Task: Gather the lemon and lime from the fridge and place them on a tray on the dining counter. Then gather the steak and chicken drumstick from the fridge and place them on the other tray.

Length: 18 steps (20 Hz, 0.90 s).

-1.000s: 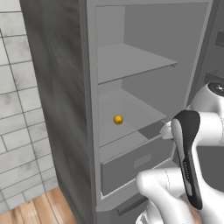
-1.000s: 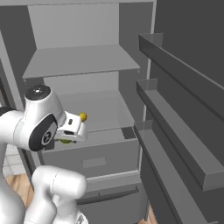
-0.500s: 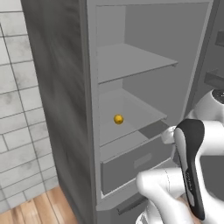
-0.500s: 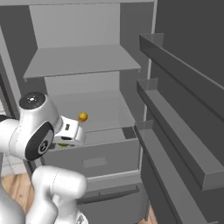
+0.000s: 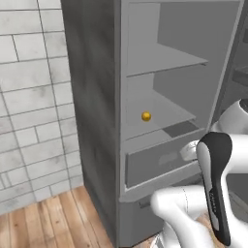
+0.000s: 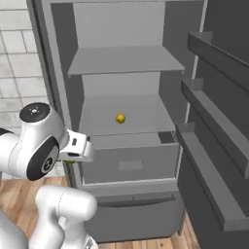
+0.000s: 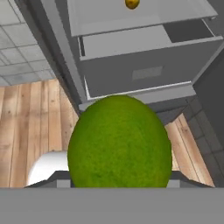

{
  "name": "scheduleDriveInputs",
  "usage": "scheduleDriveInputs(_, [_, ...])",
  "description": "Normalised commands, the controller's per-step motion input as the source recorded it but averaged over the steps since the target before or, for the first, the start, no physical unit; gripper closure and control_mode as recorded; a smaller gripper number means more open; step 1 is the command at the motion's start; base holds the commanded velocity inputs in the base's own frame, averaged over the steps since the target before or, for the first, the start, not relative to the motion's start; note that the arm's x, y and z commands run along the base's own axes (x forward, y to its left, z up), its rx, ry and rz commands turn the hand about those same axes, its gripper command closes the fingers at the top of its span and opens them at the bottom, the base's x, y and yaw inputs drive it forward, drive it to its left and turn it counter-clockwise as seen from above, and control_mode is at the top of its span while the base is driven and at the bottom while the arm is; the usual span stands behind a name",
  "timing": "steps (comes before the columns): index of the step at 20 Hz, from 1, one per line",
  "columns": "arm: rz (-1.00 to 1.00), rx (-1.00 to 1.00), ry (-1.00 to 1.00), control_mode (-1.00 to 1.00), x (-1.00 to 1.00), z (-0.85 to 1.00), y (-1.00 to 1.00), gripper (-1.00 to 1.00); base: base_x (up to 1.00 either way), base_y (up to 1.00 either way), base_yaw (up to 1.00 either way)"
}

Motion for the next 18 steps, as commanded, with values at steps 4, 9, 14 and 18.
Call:
scheduleDriveInputs(4, [0.0,0.0,0.0,1.0,0.0,0.0,0.0,1.0,-0.79,0.34,0.26])
scheduleDriveInputs(9, [0.0,0.0,0.0,1.0,0.0,0.0,0.0,1.0,-0.8,0.23,0.27])
scheduleDriveInputs(14, [0.0,0.0,0.0,1.0,0.0,0.0,0.0,1.0,-0.74,0.2,0.26])
scheduleDriveInputs(18, [0.0,0.0,0.0,1.0,0.0,0.0,0.0,1.0,-0.74,0.18,0.27])
